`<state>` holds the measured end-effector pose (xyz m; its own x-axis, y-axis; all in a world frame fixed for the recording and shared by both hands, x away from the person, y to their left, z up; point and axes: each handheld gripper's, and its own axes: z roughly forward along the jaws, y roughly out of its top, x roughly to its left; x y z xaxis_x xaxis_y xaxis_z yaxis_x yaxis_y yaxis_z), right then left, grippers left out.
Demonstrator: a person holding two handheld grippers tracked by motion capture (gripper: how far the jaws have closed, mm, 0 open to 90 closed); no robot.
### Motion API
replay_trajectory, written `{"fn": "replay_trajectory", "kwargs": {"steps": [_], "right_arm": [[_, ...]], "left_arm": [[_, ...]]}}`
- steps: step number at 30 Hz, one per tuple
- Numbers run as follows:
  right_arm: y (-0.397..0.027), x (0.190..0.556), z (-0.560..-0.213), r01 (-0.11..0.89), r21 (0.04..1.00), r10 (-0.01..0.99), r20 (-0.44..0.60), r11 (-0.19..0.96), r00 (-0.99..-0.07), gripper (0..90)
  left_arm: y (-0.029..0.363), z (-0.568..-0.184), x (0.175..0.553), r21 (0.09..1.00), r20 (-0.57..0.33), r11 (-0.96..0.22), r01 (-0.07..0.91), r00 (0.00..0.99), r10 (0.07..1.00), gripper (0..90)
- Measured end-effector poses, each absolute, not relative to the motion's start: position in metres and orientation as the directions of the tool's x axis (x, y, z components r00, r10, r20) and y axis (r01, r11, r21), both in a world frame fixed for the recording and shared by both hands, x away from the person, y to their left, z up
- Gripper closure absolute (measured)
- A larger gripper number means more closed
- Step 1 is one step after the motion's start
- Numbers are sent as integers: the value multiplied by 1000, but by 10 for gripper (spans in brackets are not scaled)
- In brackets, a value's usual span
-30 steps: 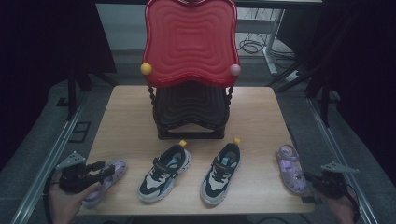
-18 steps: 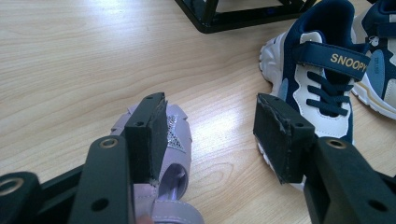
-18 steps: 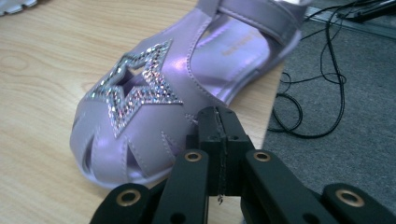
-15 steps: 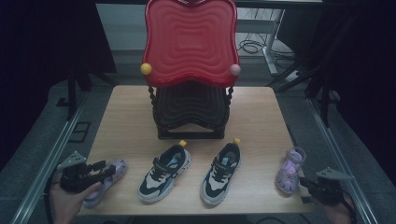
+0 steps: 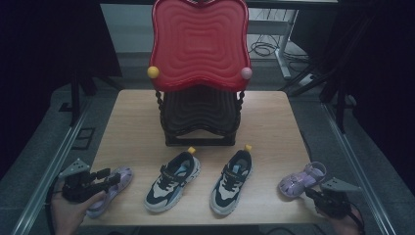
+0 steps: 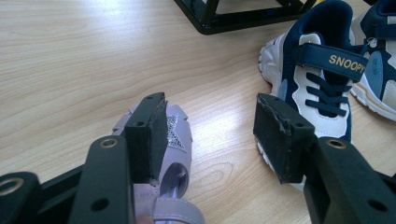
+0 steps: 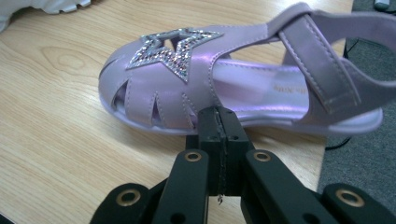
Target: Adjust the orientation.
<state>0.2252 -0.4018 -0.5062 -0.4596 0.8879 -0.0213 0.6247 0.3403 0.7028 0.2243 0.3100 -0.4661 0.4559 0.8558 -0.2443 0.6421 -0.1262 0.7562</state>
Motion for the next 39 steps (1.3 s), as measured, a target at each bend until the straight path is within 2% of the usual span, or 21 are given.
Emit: {"fn": "replay_trajectory", "kwargs": {"steps": [14,31,39], "right_arm": [[-374,229,-508,616,691,867,-31,378,-497,892],[-330,247,-507,625,670,886,-111,401,-449,892],[-327,246,-505,631,681,893,-78,372,-443,892]], "left_arm": [[312,-467,224,754,-247,-122,645,451,857,442],[317,-469,222,753,-251,-114,648,443,861,443],[318,-470,220,752,-253,-111,650,440,862,442]]}}
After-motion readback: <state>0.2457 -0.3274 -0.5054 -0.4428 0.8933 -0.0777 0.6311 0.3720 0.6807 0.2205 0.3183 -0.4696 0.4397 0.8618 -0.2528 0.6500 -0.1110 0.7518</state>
